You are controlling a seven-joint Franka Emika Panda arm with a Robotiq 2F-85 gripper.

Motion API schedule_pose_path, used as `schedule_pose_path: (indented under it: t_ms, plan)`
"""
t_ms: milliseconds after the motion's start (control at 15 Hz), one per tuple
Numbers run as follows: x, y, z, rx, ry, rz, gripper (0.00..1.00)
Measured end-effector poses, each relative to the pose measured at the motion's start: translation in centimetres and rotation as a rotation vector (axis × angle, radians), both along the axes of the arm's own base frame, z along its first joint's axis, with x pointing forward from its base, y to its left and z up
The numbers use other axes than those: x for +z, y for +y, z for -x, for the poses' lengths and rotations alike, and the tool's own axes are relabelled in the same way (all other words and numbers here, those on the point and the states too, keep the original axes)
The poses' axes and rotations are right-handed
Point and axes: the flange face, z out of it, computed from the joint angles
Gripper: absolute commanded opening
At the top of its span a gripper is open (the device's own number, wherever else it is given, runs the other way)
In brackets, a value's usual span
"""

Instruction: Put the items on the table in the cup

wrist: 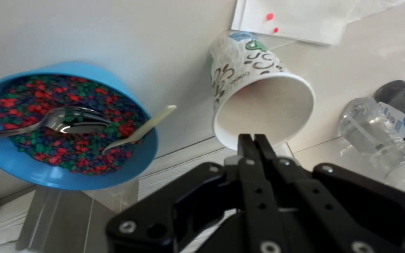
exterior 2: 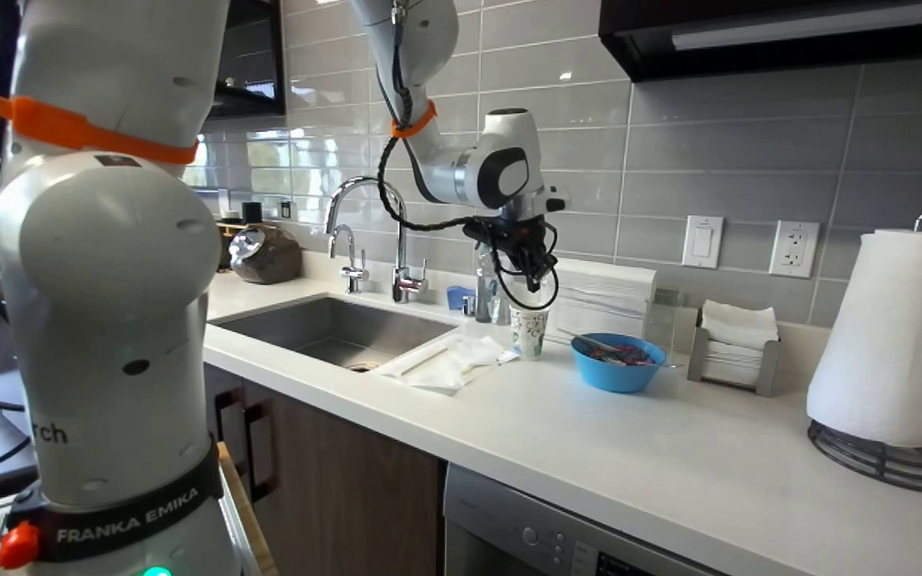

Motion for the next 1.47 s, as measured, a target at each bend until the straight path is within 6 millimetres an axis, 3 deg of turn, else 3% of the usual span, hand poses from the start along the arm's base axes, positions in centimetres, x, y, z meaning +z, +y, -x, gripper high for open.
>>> schedule_pose_path:
  t_ms: [267, 333, 400, 733, 933, 1067, 1333, 1467]
  plan:
    - [-1.8, 2.1, 0.3, 0.053, -0.012, -0.034, 0.01]
    - [-2.4, 2.4, 0.3, 0.062, -0.010, -0.035, 0.29]
    - [-2.9, 2.5, 0.3, 0.067, -0.009, -0.035, 0.30]
    - [-5.3, 1.9, -0.1, 0.064, -0.009, -0.032, 0.66]
    - [-5.8, 1.9, -0.2, 0.064, -0.011, -0.032, 0.88]
    - [-5.2, 2.3, -0.4, 0.067, -0.021, -0.040, 0.99]
    - [-1.3, 3.9, -0.8, 0.080, -0.085, -0.071, 1.00]
    - [0.8, 3.3, -0.8, 0.065, -0.099, -0.064, 1.00]
